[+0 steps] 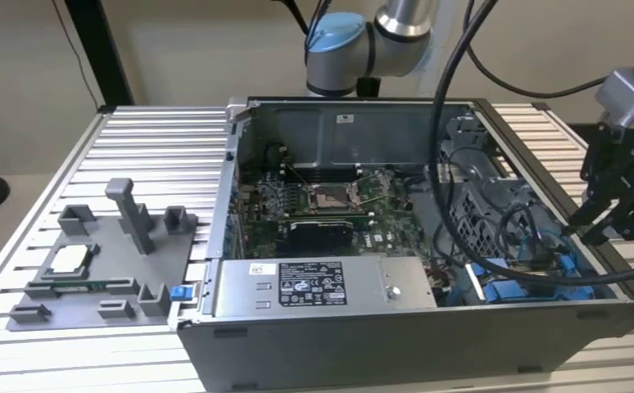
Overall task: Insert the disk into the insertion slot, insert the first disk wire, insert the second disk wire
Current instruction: 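Insert the first disk wire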
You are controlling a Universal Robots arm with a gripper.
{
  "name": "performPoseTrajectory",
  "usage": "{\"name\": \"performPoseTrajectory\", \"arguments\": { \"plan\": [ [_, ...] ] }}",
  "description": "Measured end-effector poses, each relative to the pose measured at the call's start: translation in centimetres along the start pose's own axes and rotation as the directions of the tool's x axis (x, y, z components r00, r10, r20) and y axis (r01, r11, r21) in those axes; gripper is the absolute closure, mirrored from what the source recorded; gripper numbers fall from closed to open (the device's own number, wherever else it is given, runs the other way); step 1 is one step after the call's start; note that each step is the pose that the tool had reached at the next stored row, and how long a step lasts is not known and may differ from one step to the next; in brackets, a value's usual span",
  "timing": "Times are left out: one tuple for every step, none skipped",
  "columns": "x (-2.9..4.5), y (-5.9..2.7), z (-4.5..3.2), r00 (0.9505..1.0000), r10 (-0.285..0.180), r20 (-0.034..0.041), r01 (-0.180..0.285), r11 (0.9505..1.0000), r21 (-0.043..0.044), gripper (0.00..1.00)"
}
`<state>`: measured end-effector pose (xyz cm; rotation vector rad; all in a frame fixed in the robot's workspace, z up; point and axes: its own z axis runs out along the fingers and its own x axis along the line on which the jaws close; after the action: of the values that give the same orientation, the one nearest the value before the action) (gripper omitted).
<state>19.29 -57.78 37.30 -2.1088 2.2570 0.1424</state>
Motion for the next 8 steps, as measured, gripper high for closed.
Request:
{"name": "performPoseTrajectory", "arguments": {
  "plan": [
    [-0.02, -0.13, 0.07, 1.0000, -0.003, 0.0000, 0.003, 1.0000, -0.0007, 0.00],
    [-0.04, -0.25, 0.13, 1.0000, -0.005, -0.0003, 0.005, 1.0000, -0.0015, 0.00],
    [-0.08, -0.34, 0.19, 1.0000, -0.008, -0.0006, 0.008, 1.0000, -0.0023, 0.00],
    [-0.15, -0.37, 0.26, 0.9999, -0.010, -0.0007, 0.010, 0.9999, -0.0032, 0.00],
    [-0.25, -0.37, 0.31, 0.9999, -0.012, -0.0004, 0.012, 0.9999, -0.0050, 0.00],
    [-0.34, -0.37, 0.33, 0.9999, -0.014, 0.0003, 0.014, 0.9999, -0.0085, 0.00],
    [-0.38, -0.37, 0.33, 0.9999, -0.016, 0.0011, 0.016, 0.9998, -0.0145, 0.00],
    [-0.40, -0.37, 0.33, 0.9999, -0.017, 0.0015, 0.017, 0.9996, -0.0239, 0.00]
  ]
}}
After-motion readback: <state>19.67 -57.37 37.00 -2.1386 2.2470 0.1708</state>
